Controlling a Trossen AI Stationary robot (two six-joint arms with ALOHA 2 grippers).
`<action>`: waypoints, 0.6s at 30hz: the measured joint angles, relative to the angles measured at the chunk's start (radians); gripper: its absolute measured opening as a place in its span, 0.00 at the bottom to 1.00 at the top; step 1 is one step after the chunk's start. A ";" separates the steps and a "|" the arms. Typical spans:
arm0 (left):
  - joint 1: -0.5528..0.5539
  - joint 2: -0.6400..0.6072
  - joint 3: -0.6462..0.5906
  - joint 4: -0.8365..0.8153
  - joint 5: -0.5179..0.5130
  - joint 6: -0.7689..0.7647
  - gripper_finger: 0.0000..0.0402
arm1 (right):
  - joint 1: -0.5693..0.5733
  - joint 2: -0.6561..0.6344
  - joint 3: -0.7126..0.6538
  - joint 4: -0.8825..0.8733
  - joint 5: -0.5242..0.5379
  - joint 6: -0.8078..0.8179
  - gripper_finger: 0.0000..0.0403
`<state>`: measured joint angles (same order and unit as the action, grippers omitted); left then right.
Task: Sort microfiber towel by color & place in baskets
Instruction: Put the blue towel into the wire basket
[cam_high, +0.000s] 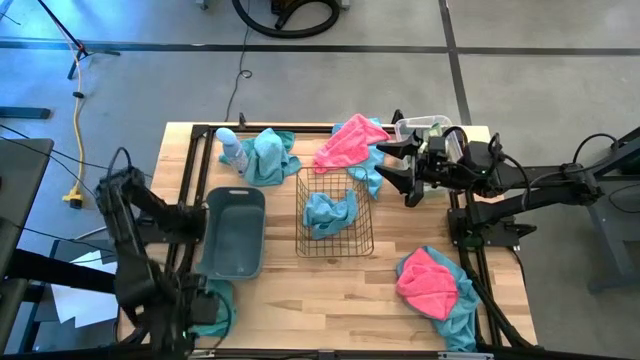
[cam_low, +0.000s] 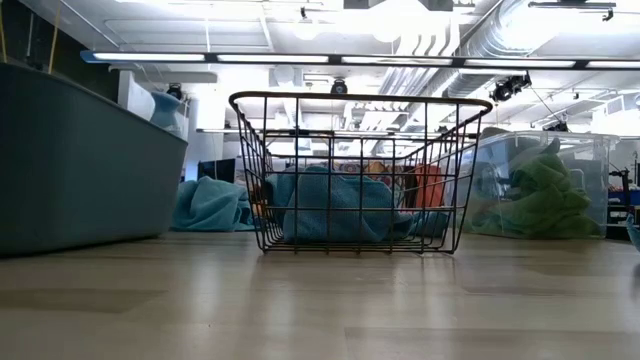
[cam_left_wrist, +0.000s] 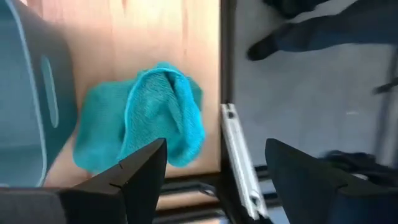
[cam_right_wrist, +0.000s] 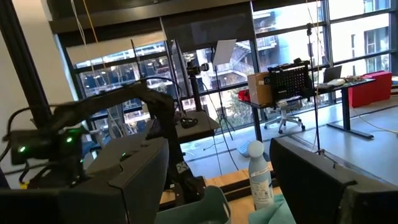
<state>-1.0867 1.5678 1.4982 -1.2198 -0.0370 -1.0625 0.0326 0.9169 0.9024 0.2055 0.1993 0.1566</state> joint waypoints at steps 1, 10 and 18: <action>-0.012 0.024 0.000 0.000 -0.021 0.000 0.65 | 0.000 0.000 0.000 -0.003 0.000 0.000 0.69; -0.042 0.196 0.000 -0.044 -0.079 0.077 0.65 | 0.000 0.000 0.000 -0.003 -0.001 0.016 0.69; -0.059 0.171 -0.116 -0.002 -0.119 0.003 0.65 | 0.000 0.000 0.000 -0.005 -0.002 0.071 0.69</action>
<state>-1.1456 1.7387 1.3819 -1.2217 -0.1558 -1.0596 0.0330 0.9169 0.9024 0.2001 0.1970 0.2276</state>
